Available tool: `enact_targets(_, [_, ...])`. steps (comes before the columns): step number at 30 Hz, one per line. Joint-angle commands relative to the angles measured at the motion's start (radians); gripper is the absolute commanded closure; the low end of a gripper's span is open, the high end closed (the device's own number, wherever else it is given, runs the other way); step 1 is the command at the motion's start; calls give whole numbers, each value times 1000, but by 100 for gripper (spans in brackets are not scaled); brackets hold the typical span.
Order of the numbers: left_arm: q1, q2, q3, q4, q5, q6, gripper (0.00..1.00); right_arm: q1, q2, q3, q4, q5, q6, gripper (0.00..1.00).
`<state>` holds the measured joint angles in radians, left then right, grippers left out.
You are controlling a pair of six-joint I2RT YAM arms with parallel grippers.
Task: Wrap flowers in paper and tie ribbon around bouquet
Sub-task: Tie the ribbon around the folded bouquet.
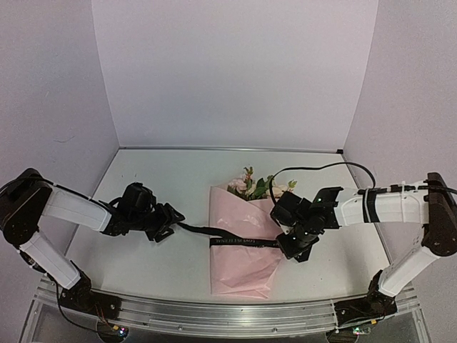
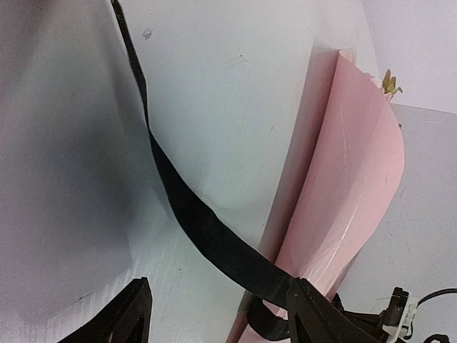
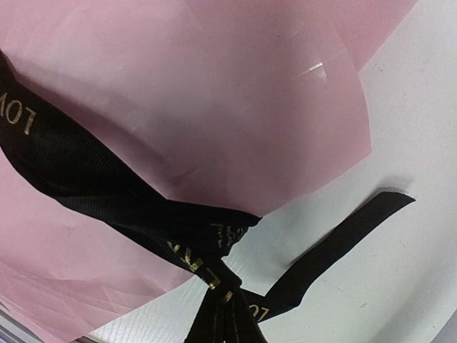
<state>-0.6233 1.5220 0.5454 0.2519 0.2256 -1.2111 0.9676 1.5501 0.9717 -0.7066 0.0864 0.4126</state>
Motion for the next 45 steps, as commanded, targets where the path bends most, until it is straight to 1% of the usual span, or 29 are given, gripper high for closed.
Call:
enact_targets(1, [-36, 50, 32, 103, 1, -107, 33, 6, 1, 46, -24, 16, 3, 99])
enact_targets(5, [-102, 73, 25, 97, -74, -230, 33, 6, 4, 54, -24, 16, -8, 99])
enact_targets(7, [-118, 94, 29, 109, -87, -267, 32, 7, 5, 57, -24, 12, -12, 99])
enact_targets(14, [-161, 211, 61, 247, -96, -426, 32, 7, -1, 55, -21, 7, -20, 100])
enact_targets(17, [-177, 245, 77, 265, -128, -491, 32, 6, -4, 57, -21, 5, -23, 100])
enact_targets(21, [-194, 288, 79, 316, -174, -576, 36, 7, -17, 55, -19, 5, -29, 100])
enact_targets(24, [-195, 309, 70, 350, -210, -604, 42, 7, -31, 45, -17, 7, -31, 100])
enact_targets(26, [-195, 318, 58, 372, -252, -614, 50, 7, -42, 35, -15, 6, -32, 100])
enact_targets(29, [-193, 330, 59, 399, -283, -600, 68, 7, -53, 18, -9, 2, -37, 100])
enact_targets(31, [-193, 345, 67, 418, -291, -574, 78, 6, -54, 12, -3, -24, -49, 100])
enact_targets(33, [-192, 354, 82, 423, -296, -539, 86, 7, -54, 6, 0, -49, -56, 100])
enact_targets(36, [-193, 347, 104, 399, -304, -480, 98, 6, -50, -6, 3, -76, -58, 96])
enact_targets(38, [-193, 334, 113, 378, -312, -454, 100, 7, -41, -15, 9, -80, -52, 95])
enact_targets(42, [-193, 318, 118, 356, -317, -428, 100, 7, -28, -34, 39, -117, -27, 92])
enact_targets(45, [-193, 314, 119, 350, -314, -420, 100, 7, -36, -50, 57, -106, -11, 97])
